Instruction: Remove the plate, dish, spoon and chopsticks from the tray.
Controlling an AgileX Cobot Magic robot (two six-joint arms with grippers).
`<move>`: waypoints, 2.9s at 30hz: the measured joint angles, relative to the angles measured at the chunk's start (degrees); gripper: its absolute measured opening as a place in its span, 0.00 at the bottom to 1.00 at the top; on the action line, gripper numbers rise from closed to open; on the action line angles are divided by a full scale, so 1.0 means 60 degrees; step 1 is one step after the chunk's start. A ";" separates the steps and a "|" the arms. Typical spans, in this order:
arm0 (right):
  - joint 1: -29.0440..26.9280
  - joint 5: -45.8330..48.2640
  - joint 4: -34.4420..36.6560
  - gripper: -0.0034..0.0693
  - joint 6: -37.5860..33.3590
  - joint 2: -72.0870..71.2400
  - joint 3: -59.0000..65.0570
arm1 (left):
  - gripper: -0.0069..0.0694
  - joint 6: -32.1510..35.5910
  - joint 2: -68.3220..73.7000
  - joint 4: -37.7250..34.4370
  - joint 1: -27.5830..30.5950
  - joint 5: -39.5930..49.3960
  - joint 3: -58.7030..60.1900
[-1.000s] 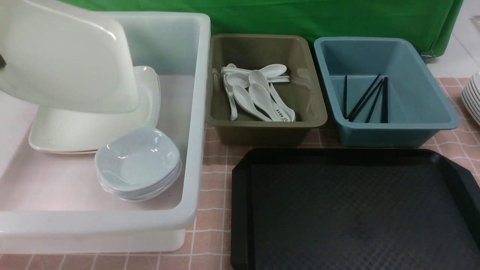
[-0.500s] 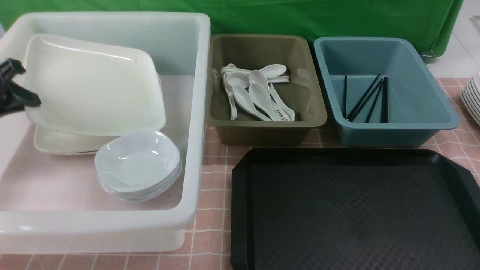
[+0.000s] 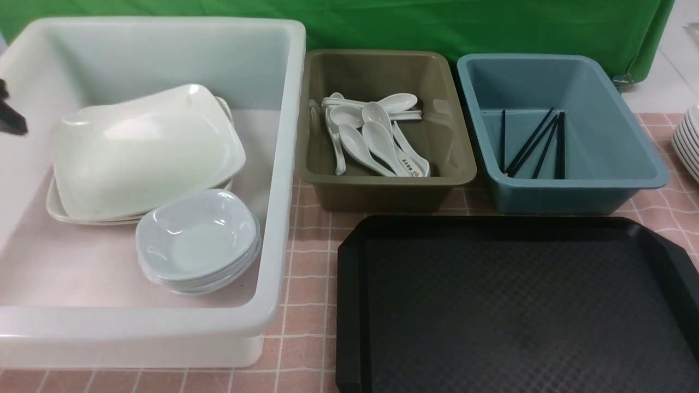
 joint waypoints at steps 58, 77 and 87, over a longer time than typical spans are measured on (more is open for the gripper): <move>0.0000 -0.6163 -0.0214 0.15 -0.1623 -0.2387 0.3895 | 0.09 -0.1648 -0.3491 0.1749 -0.8874 0.3366 0.0976; -0.0768 -0.6672 -0.0235 0.21 -0.1614 -0.2387 0.6014 | 0.09 -0.1648 -0.3491 0.1712 -0.8874 0.2942 0.0976; -0.1630 -0.6485 -0.0261 0.22 -0.1614 -0.2387 0.6263 | 0.09 -0.1768 -0.3799 0.1622 -0.8874 0.4010 0.1172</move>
